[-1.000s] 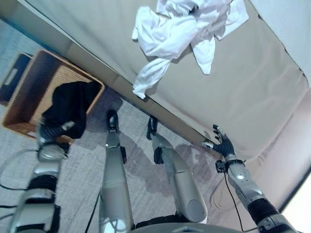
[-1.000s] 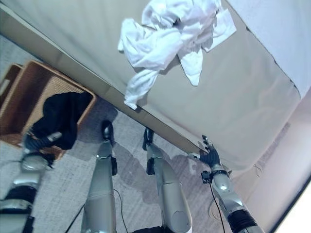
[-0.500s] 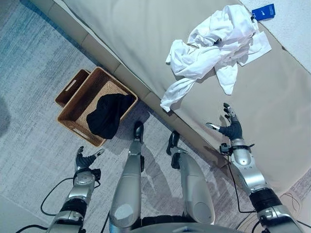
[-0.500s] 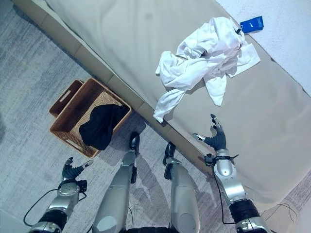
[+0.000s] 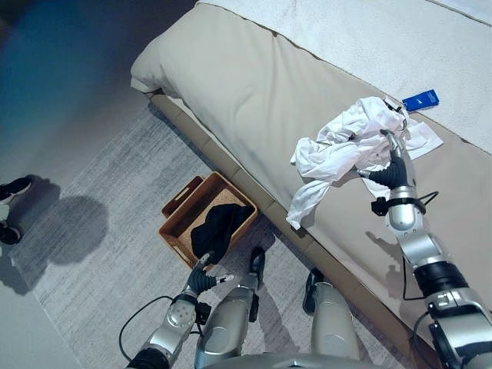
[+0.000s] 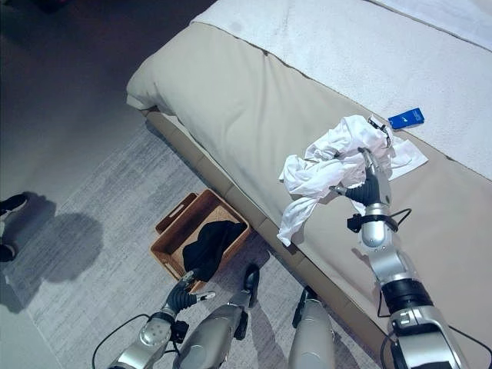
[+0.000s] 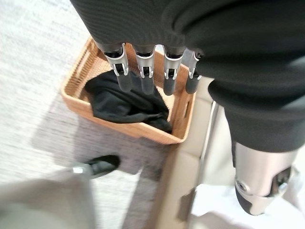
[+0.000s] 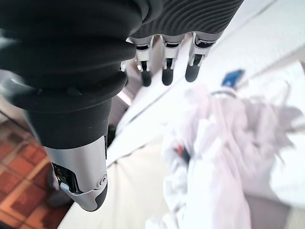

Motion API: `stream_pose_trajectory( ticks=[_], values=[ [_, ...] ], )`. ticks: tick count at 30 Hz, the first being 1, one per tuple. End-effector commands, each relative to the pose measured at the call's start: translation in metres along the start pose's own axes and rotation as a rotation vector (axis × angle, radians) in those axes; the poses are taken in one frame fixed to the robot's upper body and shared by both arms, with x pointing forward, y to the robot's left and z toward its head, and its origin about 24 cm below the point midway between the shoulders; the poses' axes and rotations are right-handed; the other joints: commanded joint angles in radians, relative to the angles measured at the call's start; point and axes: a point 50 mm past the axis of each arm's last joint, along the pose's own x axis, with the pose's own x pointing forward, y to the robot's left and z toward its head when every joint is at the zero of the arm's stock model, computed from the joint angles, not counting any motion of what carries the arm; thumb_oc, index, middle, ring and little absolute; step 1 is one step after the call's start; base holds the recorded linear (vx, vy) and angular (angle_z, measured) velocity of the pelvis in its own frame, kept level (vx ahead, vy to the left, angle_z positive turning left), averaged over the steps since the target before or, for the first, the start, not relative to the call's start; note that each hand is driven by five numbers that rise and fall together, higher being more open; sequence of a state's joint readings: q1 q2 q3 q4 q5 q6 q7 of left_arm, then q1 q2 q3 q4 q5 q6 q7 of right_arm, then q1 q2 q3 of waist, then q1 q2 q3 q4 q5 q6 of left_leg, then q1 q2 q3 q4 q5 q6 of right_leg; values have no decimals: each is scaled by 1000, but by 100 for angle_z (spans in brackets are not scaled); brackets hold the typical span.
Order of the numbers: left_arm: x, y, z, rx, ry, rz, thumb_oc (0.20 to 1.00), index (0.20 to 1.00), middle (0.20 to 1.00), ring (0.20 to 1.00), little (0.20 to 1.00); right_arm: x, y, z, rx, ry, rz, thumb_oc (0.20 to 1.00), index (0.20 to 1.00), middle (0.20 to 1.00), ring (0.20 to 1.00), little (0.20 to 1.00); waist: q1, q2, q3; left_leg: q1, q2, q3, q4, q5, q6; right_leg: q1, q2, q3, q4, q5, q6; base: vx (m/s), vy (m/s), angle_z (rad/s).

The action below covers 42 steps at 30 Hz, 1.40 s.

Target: Pick up clothes into the bucket

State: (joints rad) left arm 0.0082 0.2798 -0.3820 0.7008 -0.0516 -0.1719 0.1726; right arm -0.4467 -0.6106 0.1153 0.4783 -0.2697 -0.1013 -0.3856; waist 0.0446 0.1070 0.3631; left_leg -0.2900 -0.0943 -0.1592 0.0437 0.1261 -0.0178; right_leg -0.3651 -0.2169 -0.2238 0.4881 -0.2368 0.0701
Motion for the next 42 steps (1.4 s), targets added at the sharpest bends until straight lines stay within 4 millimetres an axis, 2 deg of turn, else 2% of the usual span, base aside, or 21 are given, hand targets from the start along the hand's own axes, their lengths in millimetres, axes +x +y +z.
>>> stream_pose_trajectory(
  ticks=[1, 5, 7, 12, 16, 22, 23, 27, 28, 31, 36, 42],
  values=[
    [2, 20, -3, 31, 12, 83, 1000, 1000, 1000, 1000, 1000, 34, -38, 28, -118, -127, -123, 1000, 1000, 1000, 1000, 1000, 28, 14, 14, 40, -8, -17, 63, -121, 8, 19, -26, 23, -49, 111, 49, -34, -24, 0],
    [-3, 38, -25, -41, 122, 204, 1000, 1000, 1000, 1000, 1000, 58, -56, 44, -175, -142, -169, 1000, 1000, 1000, 1000, 1000, 47, 18, 21, 17, -3, -23, 84, -117, 4, 13, -16, 17, -52, 111, 41, -44, -29, 1],
    [-7, 44, -33, -56, 149, 238, 1000, 1000, 1000, 1000, 1000, 66, -62, 45, -190, -121, -191, 1000, 1000, 1000, 1000, 1000, 58, 19, 27, 6, 1, -30, 88, -111, 1, 9, -11, 12, -54, 112, 37, -37, -34, 4],
    [-10, 52, -36, -97, 155, 272, 1000, 1000, 1000, 1000, 1000, 77, -75, 51, -207, -105, -227, 1000, 1000, 1000, 1000, 1000, 72, 19, 43, -13, 4, -40, 91, -99, -3, 3, -7, 1, -56, 115, 33, -48, -29, 5],
    [-8, 61, -27, -142, 111, 305, 1000, 1000, 1000, 1000, 1000, 91, -102, 60, -241, -93, -296, 1000, 1000, 1000, 1000, 1000, 88, 14, 76, -46, 7, -58, 86, -75, -10, -20, -6, -20, -55, 118, 30, -62, -22, 13],
    [-3, 58, -11, -178, 42, 285, 1000, 1000, 1000, 1000, 1000, 105, -130, 63, -264, -20, -359, 1000, 1000, 1000, 1000, 1000, 104, 8, 111, -94, 9, -66, 83, -52, -16, -66, -12, -38, -41, 122, 26, -17, -12, 11],
    [-2, 57, -11, -185, 43, 279, 1000, 1000, 1000, 1000, 1000, 106, -132, 58, -263, 14, -354, 1000, 1000, 1000, 1000, 1000, 105, 1, 112, -84, 9, -67, 80, -74, -20, -62, -13, -33, -30, 90, 32, 80, -42, 11],
    [2, 50, -3, -193, 22, 246, 1000, 1000, 1000, 1000, 1000, 111, -147, 51, -287, 120, -353, 1000, 1000, 1000, 1000, 1000, 103, 2, 140, -126, -2, -69, 104, -75, -24, -99, -23, -30, -9, 85, 26, 8, -11, 12],
    [4, 49, -1, -199, 20, 243, 1000, 1000, 1000, 1000, 1000, 115, -152, 58, -297, 122, -360, 1000, 1000, 1000, 1000, 1000, 101, 1, 150, -147, -5, -60, 125, -82, -23, -117, -22, -23, 0, 85, 24, -15, 32, 5],
    [6, 44, 2, -213, 22, 231, 1000, 1000, 1000, 1000, 1000, 119, -156, 64, -347, 146, -356, 1000, 1000, 1000, 1000, 1000, 105, -5, 157, -214, -10, -35, 193, -110, -16, -186, -14, 9, 25, 90, 21, 7, 52, -2],
    [8, 34, 8, -249, 2, 199, 1000, 1000, 1000, 1000, 1000, 121, -173, 67, -441, 184, -355, 1000, 1000, 1000, 1000, 1000, 104, -7, 157, -332, -15, -13, 291, -143, -7, -289, -8, 44, 68, 96, 15, 10, 24, -13],
    [11, 26, 21, -260, -41, 159, 1000, 1000, 1000, 1000, 1000, 121, -190, 68, -538, 234, -355, 1000, 1000, 1000, 1000, 1000, 103, -13, 157, -409, -4, 3, 314, -148, -8, -369, 7, 57, 74, 100, 12, 13, 14, -14]
  ],
)
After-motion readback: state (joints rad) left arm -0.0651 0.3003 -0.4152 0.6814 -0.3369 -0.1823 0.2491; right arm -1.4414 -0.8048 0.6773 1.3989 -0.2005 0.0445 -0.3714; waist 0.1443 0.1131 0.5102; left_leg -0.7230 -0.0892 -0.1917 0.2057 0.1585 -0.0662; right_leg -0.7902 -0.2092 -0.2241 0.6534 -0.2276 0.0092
